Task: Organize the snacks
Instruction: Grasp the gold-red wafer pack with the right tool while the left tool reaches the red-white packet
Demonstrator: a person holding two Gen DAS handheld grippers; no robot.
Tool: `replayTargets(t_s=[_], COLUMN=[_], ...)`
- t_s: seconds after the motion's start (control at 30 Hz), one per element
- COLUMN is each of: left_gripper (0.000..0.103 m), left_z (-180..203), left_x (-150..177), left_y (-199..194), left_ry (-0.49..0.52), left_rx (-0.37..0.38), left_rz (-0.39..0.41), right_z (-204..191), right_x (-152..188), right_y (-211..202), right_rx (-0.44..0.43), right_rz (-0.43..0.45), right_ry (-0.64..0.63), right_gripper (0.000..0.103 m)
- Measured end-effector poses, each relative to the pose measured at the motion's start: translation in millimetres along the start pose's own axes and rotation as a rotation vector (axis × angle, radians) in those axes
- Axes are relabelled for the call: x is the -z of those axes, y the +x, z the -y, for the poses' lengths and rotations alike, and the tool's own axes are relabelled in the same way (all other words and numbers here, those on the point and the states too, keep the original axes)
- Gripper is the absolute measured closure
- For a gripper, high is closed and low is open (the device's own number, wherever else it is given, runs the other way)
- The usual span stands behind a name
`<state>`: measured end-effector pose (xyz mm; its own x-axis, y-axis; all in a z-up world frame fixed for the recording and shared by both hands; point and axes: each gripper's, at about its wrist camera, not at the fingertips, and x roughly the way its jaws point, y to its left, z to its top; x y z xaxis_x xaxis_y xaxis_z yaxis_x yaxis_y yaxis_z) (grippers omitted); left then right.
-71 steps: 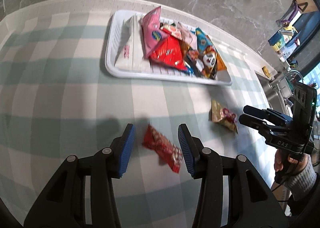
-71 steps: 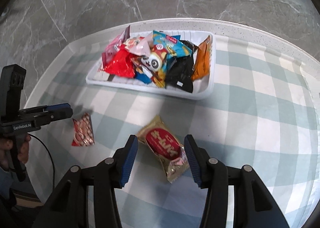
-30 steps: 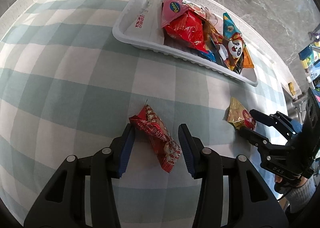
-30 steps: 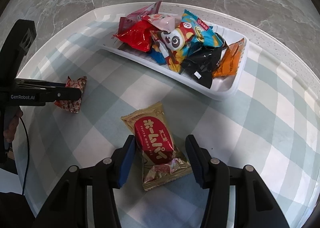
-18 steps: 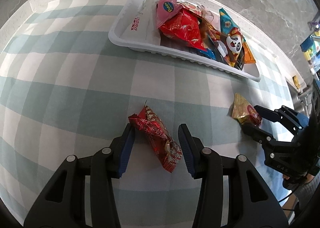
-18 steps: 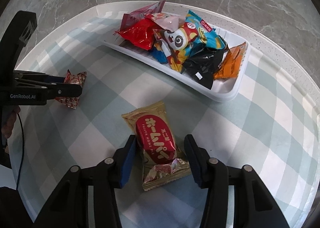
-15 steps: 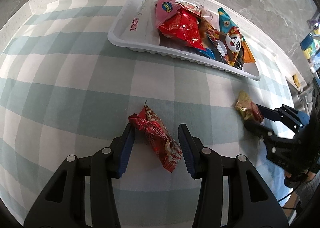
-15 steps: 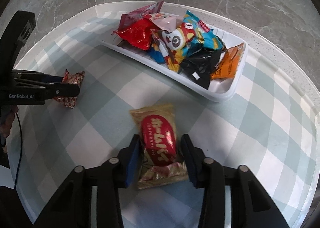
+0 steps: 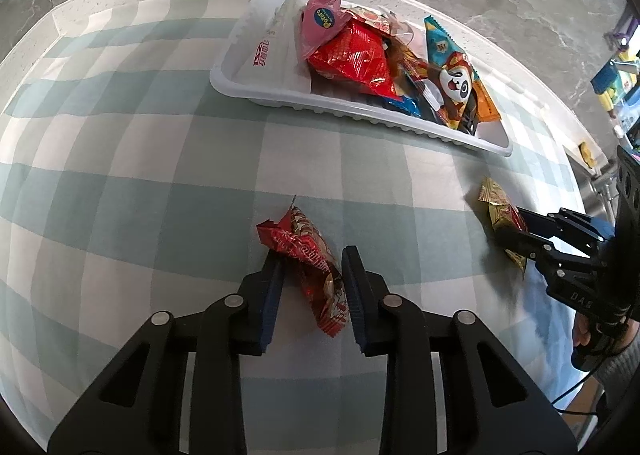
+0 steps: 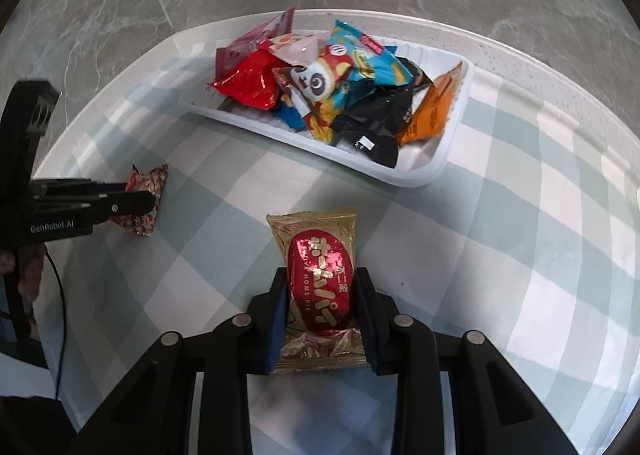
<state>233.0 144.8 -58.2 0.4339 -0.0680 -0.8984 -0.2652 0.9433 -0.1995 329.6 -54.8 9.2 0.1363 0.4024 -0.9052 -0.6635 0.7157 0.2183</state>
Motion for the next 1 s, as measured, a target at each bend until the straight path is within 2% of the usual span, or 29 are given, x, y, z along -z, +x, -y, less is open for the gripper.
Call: replayTargets(t_s=[0.4,1.0], left_gripper=[0.075,0.075], left_z=[-2,-4], left_x=[0,-2], left_y=[-9,-21], left_ry=[0.016,0.035], left_rx=[0.015,0.042], left_rz=[0.019,0.047], right_z=[15,32], right_x=[4,2], right_y=[-11,-29], right_rx=[-0.061,-0.069], right_rz=[0.015,0.067], right_ry=[0.136,0.256], right_gripper=[0.069,0.069])
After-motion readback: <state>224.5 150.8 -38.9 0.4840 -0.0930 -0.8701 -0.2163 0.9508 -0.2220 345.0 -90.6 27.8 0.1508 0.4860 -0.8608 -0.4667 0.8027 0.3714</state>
